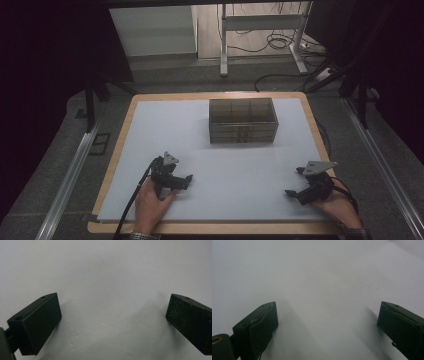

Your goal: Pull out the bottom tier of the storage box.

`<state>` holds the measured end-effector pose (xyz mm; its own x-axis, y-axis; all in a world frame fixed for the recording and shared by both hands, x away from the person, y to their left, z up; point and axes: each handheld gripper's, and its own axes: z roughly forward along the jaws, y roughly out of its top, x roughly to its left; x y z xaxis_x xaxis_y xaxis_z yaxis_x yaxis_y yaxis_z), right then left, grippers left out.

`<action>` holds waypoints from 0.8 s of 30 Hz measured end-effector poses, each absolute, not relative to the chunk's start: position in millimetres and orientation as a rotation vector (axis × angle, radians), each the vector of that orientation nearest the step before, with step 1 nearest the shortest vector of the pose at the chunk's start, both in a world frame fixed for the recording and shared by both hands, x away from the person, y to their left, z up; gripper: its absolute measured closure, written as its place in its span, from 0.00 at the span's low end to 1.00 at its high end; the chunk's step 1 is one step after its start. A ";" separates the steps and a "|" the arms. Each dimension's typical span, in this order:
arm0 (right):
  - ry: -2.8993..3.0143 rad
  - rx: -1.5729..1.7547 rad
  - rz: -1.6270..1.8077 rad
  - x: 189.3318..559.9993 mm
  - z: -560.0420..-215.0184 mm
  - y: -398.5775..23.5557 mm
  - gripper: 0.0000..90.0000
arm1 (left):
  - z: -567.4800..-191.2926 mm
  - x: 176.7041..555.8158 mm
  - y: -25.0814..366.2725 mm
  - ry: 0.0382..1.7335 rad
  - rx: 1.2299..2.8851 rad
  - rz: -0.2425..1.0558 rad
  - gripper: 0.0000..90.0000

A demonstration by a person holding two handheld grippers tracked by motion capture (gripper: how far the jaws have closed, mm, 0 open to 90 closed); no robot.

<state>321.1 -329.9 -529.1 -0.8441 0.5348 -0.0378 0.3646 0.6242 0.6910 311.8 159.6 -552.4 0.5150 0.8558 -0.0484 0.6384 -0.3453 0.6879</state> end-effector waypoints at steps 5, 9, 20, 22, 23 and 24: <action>2.611 0.734 1.028 318.7 -525.3 -328.3 0.16 | -552.4 311.7 159.6 1.214 2.098 0.425 0.00; 2.609 0.731 1.026 318.2 -522.1 -326.3 0.20 | -552.4 311.6 159.5 1.217 2.096 0.423 0.00; 2.576 0.661 0.968 317.8 -509.1 -320.5 0.30 | -552.4 311.7 159.6 1.214 2.098 0.425 0.00; 2.574 0.645 0.956 318.2 -508.0 -318.4 0.30 | -552.5 311.6 159.4 1.217 2.095 0.423 0.00; 2.570 0.645 0.946 318.5 -507.7 -317.2 0.30 | -552.5 311.6 159.4 1.217 2.095 0.423 0.00; 2.568 0.643 0.938 319.0 -507.6 -315.5 0.31 | -552.4 311.7 159.6 1.214 2.098 0.425 0.00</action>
<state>319.0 -315.5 -507.6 -0.8433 0.5161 -0.1501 0.2978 0.6811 0.6689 311.7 159.6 -552.4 0.5144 0.8561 -0.0492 0.6388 -0.3443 0.6880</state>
